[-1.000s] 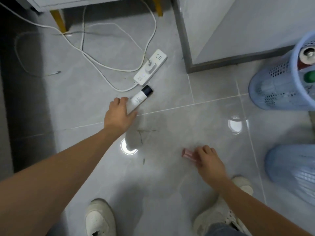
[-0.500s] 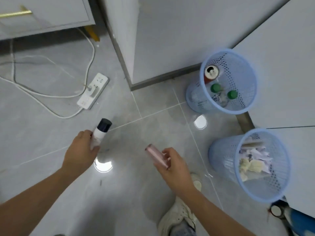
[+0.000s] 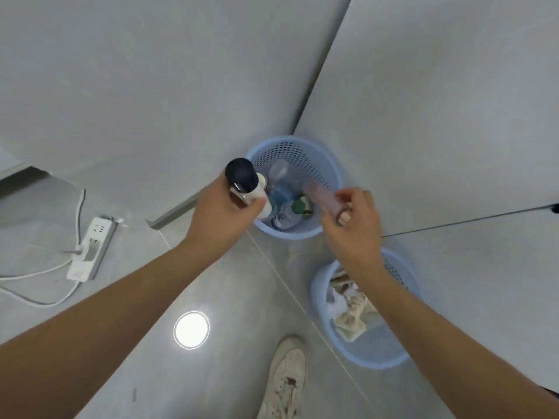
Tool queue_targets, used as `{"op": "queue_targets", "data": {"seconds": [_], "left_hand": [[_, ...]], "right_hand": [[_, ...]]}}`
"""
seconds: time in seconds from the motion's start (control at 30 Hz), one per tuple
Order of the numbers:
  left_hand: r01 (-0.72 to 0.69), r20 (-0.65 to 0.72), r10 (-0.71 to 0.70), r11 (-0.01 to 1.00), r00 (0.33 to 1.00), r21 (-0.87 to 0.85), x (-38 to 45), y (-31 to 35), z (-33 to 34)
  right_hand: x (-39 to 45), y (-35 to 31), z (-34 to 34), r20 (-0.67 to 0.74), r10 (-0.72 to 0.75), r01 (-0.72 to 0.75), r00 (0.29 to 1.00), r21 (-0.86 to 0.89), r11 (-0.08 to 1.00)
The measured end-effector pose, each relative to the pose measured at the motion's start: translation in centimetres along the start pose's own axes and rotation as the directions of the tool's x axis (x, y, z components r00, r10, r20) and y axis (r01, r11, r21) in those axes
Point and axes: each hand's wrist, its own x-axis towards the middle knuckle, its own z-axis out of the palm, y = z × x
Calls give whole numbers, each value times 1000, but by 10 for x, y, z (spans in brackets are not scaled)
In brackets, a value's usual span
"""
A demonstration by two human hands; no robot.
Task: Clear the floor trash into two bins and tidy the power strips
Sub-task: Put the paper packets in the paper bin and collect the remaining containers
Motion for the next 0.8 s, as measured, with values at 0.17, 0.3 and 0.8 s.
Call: {"op": "queue_targets", "data": {"seconds": [0.17,0.3,0.8], "left_hand": [[-18,29,13,986,999,168,59,15,64],[-64,68,40,913,997,402,89,2,92],[-346,399,60,627,915,698,88,-34,120]], "right_hand": [[70,40,14,108,-22,42,994,-188,981],[91,62,39,243,-148,221,959,-308,925],[88,79,81,500,-314,548,807,-438,713]]}}
